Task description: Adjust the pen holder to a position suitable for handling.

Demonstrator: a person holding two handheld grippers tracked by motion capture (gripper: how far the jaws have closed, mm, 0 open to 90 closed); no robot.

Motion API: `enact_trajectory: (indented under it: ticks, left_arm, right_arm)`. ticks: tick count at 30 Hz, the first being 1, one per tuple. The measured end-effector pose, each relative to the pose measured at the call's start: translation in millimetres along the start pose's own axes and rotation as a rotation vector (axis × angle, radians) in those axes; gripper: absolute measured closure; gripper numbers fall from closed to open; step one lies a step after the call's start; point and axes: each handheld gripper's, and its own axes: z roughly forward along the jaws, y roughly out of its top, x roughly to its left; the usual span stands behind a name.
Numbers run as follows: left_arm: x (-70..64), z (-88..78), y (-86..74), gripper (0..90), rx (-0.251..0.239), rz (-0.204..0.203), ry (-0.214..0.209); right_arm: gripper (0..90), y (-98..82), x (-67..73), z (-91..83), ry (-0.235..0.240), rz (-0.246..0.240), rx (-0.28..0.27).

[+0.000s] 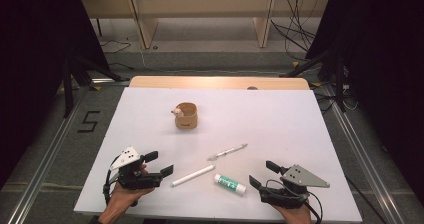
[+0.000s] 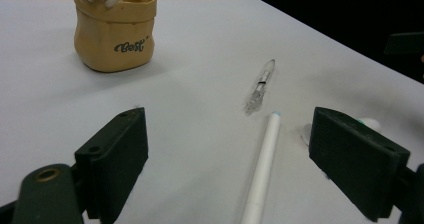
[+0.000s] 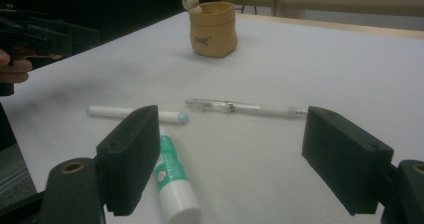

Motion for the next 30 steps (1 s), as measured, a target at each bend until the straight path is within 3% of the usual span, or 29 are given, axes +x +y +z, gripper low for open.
enact_trajectory:
  ticks: [9, 13, 18, 27, 28, 30]
  left_arm:
    - [1.7, 0.0, 1.5, 15.2, -0.012, -0.015, 0.000]
    - [5.5, 2.1, 3.5, 15.2, -0.020, -0.055, 0.002]
    - [15.4, 6.1, 18.1, 15.3, -0.034, -0.059, 0.059]
    - [32.7, 20.2, 35.6, 15.7, -0.025, -0.081, 0.105]
    - [38.1, 23.9, 38.5, 15.9, -0.027, -0.103, 0.120]
    - [43.2, 27.1, 41.5, 16.0, -0.019, -0.109, 0.135]
  right_arm:
    - [24.1, 0.2, -0.3, -0.3, 0.001, -0.001, -0.001]
    - [24.1, 0.2, -0.7, 0.2, -0.001, 0.003, -0.002]
    - [24.2, 0.8, -2.9, -0.5, -0.007, 0.010, -0.006]
    - [24.4, 0.6, -2.0, 1.4, -0.005, 0.009, -0.006]
    - [24.4, 0.6, -2.2, 1.5, -0.005, 0.008, -0.009]
    - [24.4, 0.7, -1.9, 1.3, -0.006, 0.011, -0.008]
